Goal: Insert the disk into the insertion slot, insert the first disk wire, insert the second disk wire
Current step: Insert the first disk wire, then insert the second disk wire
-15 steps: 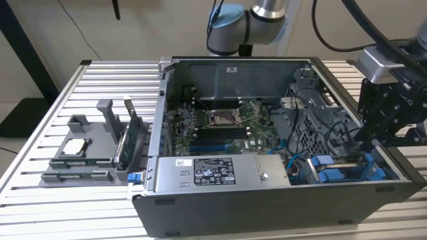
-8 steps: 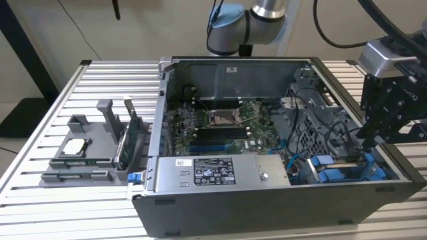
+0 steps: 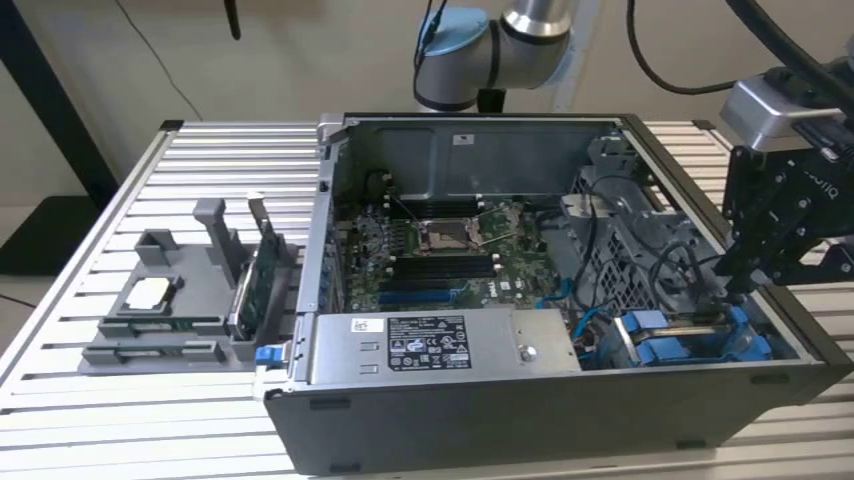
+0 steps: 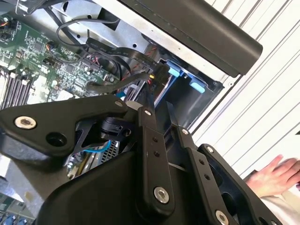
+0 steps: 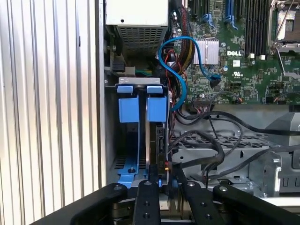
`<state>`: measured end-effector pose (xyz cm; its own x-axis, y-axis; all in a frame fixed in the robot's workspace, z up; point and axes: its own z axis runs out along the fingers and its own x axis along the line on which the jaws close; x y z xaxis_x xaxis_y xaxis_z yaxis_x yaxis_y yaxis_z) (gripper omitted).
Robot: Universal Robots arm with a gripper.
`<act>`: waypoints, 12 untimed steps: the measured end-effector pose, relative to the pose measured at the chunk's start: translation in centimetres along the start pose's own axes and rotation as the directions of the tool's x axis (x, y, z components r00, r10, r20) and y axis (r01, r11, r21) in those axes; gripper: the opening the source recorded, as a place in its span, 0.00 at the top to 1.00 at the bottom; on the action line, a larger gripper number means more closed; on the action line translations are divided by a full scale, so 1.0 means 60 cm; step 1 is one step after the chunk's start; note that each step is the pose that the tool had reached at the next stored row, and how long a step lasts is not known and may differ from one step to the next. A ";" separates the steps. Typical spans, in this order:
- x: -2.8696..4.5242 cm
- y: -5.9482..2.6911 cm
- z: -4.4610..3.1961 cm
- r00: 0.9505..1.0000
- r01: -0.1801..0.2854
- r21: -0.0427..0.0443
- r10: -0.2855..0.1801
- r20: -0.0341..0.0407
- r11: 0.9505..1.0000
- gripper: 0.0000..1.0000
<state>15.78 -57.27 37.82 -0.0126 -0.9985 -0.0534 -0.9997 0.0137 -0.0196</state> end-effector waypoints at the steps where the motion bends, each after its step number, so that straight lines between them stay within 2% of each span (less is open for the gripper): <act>1: 0.000 0.000 -0.001 1.000 0.000 0.000 0.000 0.000 1.000 0.73; 12: 0.000 0.000 -0.003 1.000 0.000 0.000 0.000 0.000 1.000 0.73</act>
<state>15.78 -57.27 37.98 -0.0127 -0.9985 -0.0530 -0.9997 0.0137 -0.0196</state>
